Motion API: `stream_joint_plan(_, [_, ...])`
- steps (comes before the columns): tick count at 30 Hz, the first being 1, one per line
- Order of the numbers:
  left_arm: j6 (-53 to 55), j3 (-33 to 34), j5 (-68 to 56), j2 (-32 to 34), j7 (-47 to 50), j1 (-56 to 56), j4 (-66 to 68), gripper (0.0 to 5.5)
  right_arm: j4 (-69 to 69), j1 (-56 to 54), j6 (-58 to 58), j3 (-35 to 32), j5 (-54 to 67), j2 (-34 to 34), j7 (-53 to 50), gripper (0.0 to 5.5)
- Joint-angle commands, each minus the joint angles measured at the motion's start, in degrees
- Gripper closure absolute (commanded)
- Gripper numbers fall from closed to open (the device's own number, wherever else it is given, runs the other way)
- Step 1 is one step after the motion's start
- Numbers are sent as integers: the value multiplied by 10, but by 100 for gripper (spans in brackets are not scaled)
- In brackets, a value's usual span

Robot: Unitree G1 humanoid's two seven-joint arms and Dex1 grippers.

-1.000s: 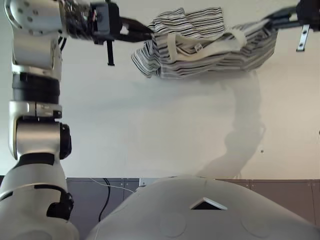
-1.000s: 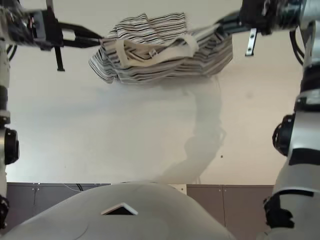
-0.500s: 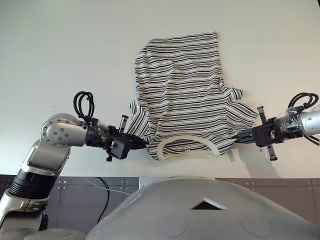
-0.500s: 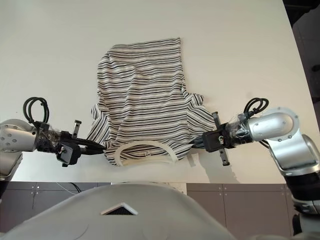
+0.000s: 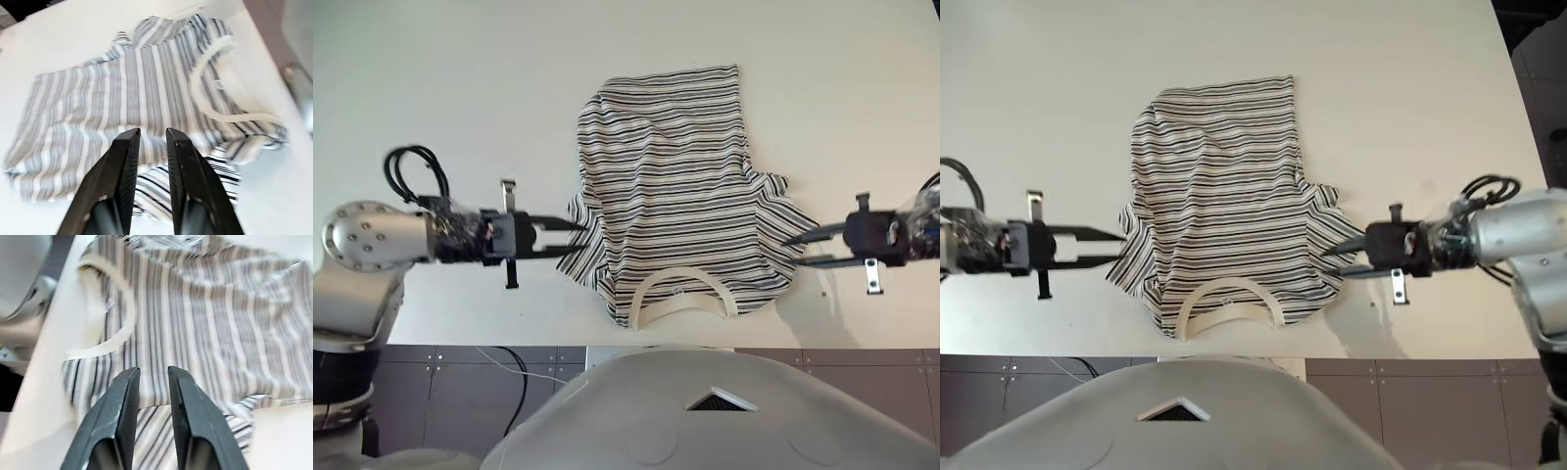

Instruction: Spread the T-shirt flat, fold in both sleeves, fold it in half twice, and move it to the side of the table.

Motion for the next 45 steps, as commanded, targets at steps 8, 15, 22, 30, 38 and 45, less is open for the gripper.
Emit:
stream_joint_plan(8, [-274, -126, 339, 5, 107, 115, 175, 454, 327, -17, -294, 141, -286, 84, -143, 446])
stream_joint_plan(15, [-405, -145, 448, 89, 161, 110, 287, 454, 411, 33, -374, 161, -319, 39, -151, 446])
stream_joint_plan(22, [-388, -136, 300, 144, 124, 201, 178, 454, 266, 126, -322, 151, -266, -9, -129, 446])
stream_joint_plan(30, [-172, -43, 6, 158, 76, 168, 41, 454, 126, 94, -190, 80, -153, -43, -93, 446])
stream_joint_plan(38, [19, -189, 106, -91, 240, -230, 122, 454, 361, -299, -185, 178, -233, 191, -142, 446])
stream_joint_plan(45, [-122, -342, 403, -201, 367, -274, 391, 454, 802, -502, -319, 268, -396, 401, -332, 446])
